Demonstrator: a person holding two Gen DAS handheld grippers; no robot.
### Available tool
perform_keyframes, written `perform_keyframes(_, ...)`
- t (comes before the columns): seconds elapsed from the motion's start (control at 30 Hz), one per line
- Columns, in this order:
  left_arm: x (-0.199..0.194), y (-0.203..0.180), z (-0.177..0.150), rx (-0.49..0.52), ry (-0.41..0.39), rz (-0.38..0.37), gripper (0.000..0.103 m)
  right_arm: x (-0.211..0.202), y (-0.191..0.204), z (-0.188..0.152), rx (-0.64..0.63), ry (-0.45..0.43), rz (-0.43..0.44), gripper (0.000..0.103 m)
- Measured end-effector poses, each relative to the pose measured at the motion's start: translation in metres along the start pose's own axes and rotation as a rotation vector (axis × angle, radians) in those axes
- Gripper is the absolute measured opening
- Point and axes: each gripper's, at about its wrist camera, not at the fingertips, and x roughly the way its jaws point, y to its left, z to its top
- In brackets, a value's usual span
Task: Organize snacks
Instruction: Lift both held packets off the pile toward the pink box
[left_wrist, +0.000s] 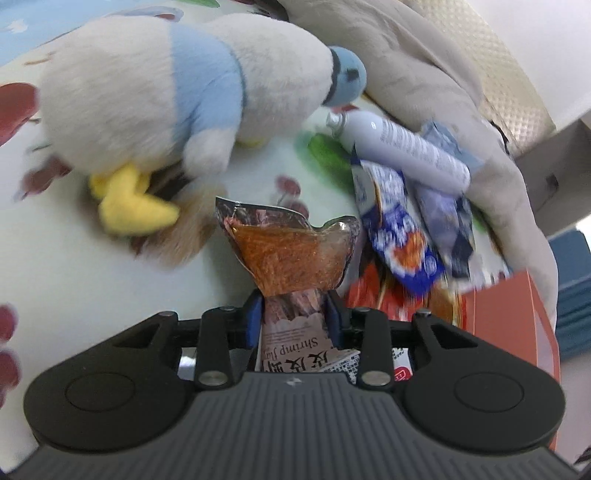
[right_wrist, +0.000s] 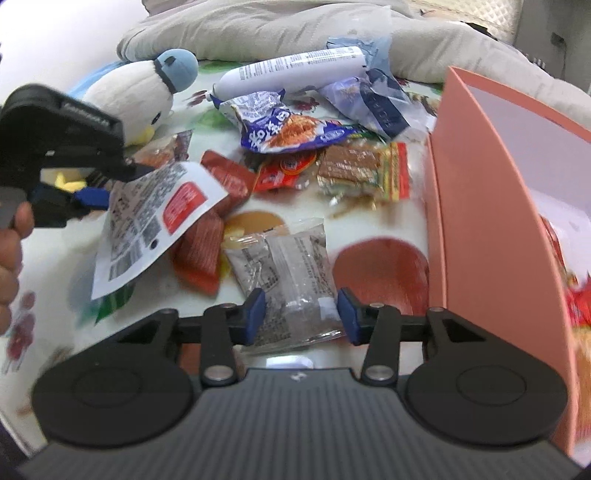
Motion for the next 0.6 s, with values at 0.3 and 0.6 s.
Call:
perform_keyframes(0.3,-0.058,0.007,-0.050,0.137,0.035,-0.014,0.040,-0.042,0.013,-0.034,0.032,0.001,0.036,0.036)
perform_keyframes(0.6,-0.074,0.008,-0.076,0.239,0.075,-0.014,0.040,-0.063,0.024,-0.053,0.009,0.025,0.072,0.036)
